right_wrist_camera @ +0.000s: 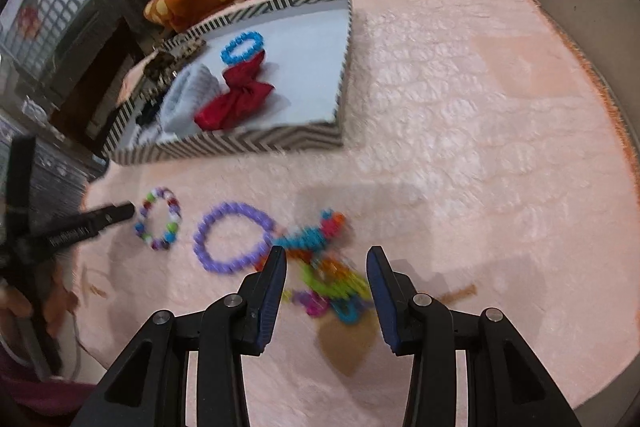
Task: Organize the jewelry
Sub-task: 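Grasp the multicolour bead bracelet with the left tool while the right tool grasps the teal-green bracelet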
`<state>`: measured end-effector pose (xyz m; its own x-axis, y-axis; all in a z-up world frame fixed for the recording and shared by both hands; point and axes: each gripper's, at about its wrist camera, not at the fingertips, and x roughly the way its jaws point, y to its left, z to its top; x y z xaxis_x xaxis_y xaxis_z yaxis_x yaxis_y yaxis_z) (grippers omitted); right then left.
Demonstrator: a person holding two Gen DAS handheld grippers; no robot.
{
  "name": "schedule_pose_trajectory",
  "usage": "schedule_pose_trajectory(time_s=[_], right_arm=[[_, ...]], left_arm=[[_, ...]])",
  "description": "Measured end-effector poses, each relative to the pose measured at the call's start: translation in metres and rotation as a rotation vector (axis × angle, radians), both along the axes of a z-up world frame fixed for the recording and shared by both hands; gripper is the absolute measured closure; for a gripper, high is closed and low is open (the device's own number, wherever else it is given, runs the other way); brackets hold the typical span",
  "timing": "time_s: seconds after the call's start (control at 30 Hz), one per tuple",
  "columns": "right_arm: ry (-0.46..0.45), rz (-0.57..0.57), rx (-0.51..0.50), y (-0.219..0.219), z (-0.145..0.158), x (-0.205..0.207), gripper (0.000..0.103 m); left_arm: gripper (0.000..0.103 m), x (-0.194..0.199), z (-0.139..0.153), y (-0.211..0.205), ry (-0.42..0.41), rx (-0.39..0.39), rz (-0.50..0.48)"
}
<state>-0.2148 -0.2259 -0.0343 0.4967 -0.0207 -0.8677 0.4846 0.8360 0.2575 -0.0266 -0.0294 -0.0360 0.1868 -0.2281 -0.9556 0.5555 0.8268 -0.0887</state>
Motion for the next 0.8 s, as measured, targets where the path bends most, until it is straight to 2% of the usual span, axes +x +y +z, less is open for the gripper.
schedule_pose_trajectory(time_s=[0.33, 0.63, 0.67, 0.73, 0.77, 0.8], right_arm=[[0.031, -0.046, 0.130, -0.016, -0.020, 0.025, 0.063], [0.037, -0.084, 0.169, -0.024, -0.028, 0.027, 0.063], [0.036, -0.088, 0.164, -0.025, -0.028, 0.027, 0.069], [0.028, -0.074, 0.156, -0.024, -0.026, 0.026, 0.080], [0.024, -0.067, 0.149, -0.023, -0.024, 0.026, 0.081], [0.016, -0.064, 0.142, -0.022, -0.023, 0.025, 0.081]], left_arm=[[0.049, -0.001, -0.003, -0.001, 0.016, -0.006, 0.012], [0.049, -0.004, -0.017, -0.017, 0.012, 0.046, -0.005], [0.049, -0.004, -0.017, -0.018, 0.005, 0.046, -0.011], [0.058, -0.006, -0.018, -0.023, -0.016, 0.054, -0.038], [0.073, -0.007, -0.018, -0.026, -0.043, 0.059, -0.049], [0.083, -0.007, -0.018, -0.030, -0.054, 0.061, -0.059]])
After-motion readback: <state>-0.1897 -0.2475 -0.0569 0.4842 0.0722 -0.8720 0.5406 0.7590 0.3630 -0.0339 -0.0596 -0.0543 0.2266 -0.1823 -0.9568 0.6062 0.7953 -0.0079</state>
